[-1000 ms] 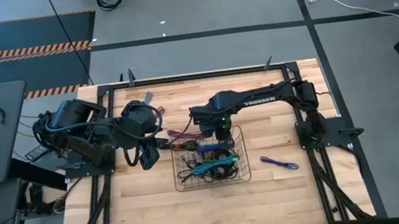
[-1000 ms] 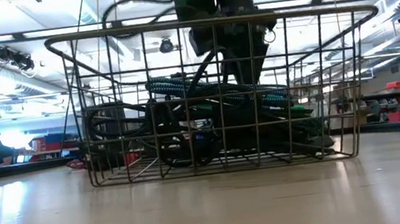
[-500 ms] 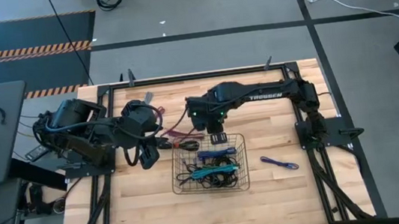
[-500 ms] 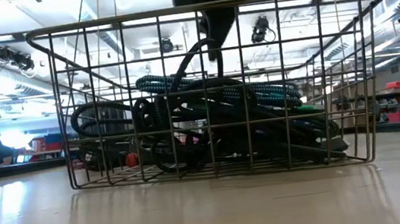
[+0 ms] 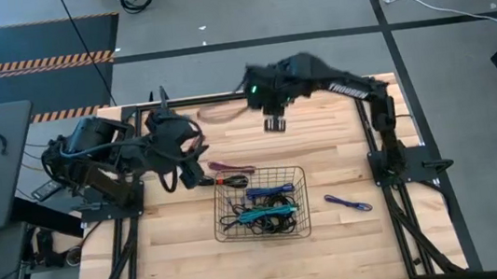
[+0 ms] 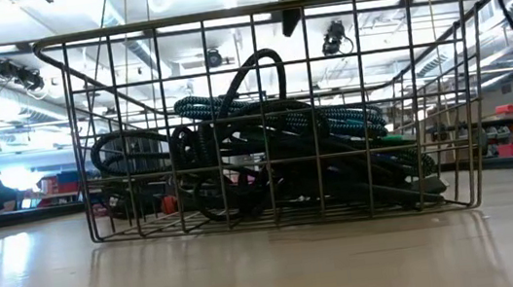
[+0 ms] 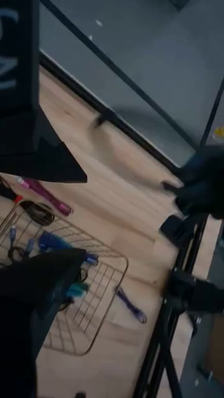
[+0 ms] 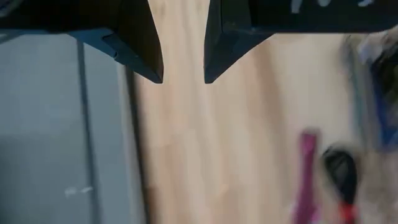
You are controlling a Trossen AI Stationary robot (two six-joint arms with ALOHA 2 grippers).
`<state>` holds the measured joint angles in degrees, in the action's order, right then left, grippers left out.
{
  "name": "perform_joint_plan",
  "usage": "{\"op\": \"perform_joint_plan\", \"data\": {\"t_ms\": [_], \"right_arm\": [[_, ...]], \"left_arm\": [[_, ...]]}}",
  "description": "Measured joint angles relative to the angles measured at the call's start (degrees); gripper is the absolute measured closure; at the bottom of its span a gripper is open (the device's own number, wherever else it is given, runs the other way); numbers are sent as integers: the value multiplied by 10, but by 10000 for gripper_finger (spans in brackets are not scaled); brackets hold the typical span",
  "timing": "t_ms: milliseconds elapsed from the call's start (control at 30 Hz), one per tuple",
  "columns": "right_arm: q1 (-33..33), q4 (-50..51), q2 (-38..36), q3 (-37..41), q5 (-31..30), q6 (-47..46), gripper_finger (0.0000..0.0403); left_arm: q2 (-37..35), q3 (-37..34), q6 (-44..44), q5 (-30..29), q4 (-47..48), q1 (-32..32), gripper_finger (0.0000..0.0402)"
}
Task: Pick and place USB-C Cables
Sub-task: Put the white charger cable into the wire basket
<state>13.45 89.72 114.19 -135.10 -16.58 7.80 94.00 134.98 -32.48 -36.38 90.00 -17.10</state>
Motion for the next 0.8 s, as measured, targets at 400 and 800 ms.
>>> {"op": "perform_joint_plan", "data": {"t_ms": [400, 800], "right_arm": [[188, -5, -167, 15, -2, -66, 281], [276, -18, -287, 15, 2, -39, 282]], "left_arm": [[0, 0, 32, 1, 0, 45, 214], [-1, -19, 76, -29, 0, 159, 214]]}}
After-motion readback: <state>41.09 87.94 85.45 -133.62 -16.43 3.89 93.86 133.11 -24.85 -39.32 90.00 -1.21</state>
